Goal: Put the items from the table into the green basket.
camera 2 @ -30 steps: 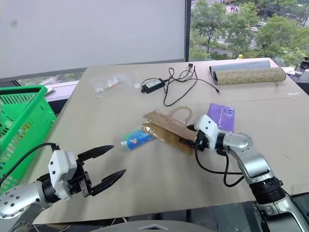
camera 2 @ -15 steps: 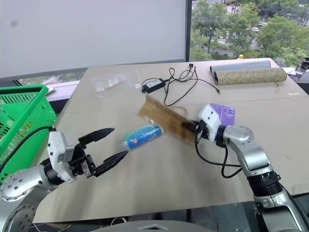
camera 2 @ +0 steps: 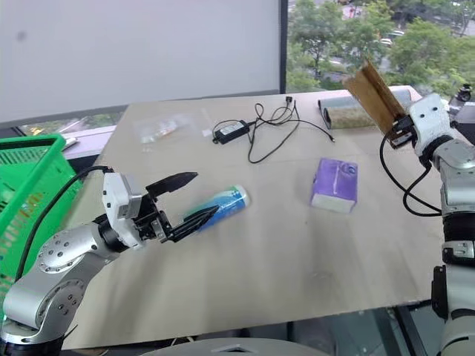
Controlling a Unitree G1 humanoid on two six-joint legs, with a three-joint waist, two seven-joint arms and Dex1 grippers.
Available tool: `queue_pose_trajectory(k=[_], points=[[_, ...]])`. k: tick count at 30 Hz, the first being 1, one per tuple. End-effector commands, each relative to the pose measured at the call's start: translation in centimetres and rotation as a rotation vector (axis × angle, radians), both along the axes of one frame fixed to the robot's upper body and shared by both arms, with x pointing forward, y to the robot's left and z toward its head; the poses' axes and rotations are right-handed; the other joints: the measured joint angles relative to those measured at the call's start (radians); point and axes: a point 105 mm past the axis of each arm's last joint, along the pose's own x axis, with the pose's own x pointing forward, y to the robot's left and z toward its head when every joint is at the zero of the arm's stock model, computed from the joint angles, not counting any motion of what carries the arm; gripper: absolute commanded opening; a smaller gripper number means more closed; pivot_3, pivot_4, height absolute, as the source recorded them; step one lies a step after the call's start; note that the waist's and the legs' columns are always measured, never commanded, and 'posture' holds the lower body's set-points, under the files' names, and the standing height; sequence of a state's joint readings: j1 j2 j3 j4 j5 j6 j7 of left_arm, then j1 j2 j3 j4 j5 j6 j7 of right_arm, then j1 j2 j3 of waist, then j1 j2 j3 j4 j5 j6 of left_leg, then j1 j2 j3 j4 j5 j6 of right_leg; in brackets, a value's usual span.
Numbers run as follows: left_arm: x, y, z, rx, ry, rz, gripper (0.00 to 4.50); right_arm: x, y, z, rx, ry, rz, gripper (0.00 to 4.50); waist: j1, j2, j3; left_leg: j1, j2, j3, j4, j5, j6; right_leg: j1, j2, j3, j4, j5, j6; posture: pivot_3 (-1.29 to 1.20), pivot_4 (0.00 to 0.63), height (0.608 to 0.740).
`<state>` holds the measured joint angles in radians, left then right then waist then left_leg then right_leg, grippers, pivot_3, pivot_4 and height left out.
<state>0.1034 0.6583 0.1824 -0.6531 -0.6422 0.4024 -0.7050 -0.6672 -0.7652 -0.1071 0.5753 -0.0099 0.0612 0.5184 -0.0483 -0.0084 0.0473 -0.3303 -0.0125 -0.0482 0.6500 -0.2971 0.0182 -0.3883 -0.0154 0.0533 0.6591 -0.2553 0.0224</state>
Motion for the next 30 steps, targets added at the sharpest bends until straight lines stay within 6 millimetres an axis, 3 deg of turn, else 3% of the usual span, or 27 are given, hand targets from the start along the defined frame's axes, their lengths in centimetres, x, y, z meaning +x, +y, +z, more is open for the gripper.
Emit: queue_pose_trajectory(k=[1, 3, 5, 7, 11, 14, 20, 24, 30], points=[[0.8, 0.6, -0.3, 0.039, -0.001, 0.075, 4.50, 0.4, -2.8, -0.4, -0.114, 0.029, -0.086, 1.43, -0.010, 0.000, 0.000, 0.001, 0.000, 0.001, 0.000, 0.000, 0.000, 0.000, 0.000, 0.001, 0.000, 0.000, 0.000, -0.05, 0.000, 0.740], [1.0, 1.1, -0.6, 0.055, 0.012, 0.103, 4.50, 0.5, -3.1, -0.1, -0.161, 0.005, -0.079, 2.36, -0.016, 0.001, 0.000, 0.001, 0.000, 0.001, 0.001, 0.000, 0.000, 0.000, 0.003, 0.001, 0.000, 0.000, 0.000, -0.02, 0.000, 0.740], [1.0, 1.7, -0.8, 0.074, 0.025, 0.128, 4.50, 0.6, -2.9, 0.8, -0.090, -0.048, -0.068, 3.35, -0.023, 0.001, 0.000, 0.001, 0.000, 0.001, 0.001, 0.000, 0.000, 0.000, 0.004, 0.003, 0.001, 0.000, 0.000, -0.02, 0.000, 0.740], [1.1, 2.6, -1.4, 0.105, 0.050, 0.169, 4.50, 0.5, -1.6, 1.7, -0.030, -0.092, 0.014, 4.41, -0.026, 0.001, 0.000, 0.000, 0.001, 0.005, 0.001, 0.000, 0.000, 0.000, 0.005, 0.007, 0.002, 0.000, 0.000, -0.03, 0.000, 0.740], [2.6, 5.1, -4.1, 0.271, 0.106, 0.296, 4.50, -2.0, 5.5, 1.5, 0.248, -0.010, 0.415, 4.46, -0.025, 0.001, 0.000, 0.001, 0.004, 0.008, 0.001, 0.000, 0.001, 0.001, 0.009, 0.010, 0.003, 0.000, 0.001, -0.05, 0.000, 0.740], [4.4, 5.5, -6.0, 0.356, 0.151, 0.291, 4.50, -8.1, 12.9, 0.7, 0.473, 0.210, 0.799, 4.46, -0.008, 0.002, -0.001, 0.001, 0.006, -0.001, 0.002, 0.000, 0.001, 0.000, 0.012, 0.007, 0.002, 0.000, 0.001, -0.08, 0.000, 0.740], [7.3, 5.5, -9.7, 0.458, 0.235, 0.239, 4.50, -15.9, 20.6, -2.0, 0.492, 0.497, 1.054, 4.46, 0.006, 0.002, -0.003, -0.002, 0.004, -0.004, 0.003, 0.000, 0.001, -0.002, 0.012, 0.006, 0.002, 0.000, 0.001, -0.15, 0.000, 0.740], [7.4, 3.1, -10.7, 0.418, 0.295, 0.096, 4.50, -16.9, 21.7, -3.5, 0.482, 0.506, 1.007, 4.46, 0.001, 0.003, -0.007, 0.001, 0.004, -0.003, 0.004, 0.000, 0.000, 0.002, 0.012, 0.004, 0.000, -0.002, 0.005, -0.19, 0.000, 0.740], [5.8, 2.7, -13.2, 0.532, 0.459, -0.039, 4.50, -16.5, 21.1, -3.9, 0.465, 0.464, 0.919, 4.46, -0.034, 0.007, -0.011, 0.002, 0.003, -0.001, 0.005, 0.000, 0.000, 0.003, 0.012, 0.005, 0.001, -0.002, 0.006, -0.23, 0.000, 0.740]])
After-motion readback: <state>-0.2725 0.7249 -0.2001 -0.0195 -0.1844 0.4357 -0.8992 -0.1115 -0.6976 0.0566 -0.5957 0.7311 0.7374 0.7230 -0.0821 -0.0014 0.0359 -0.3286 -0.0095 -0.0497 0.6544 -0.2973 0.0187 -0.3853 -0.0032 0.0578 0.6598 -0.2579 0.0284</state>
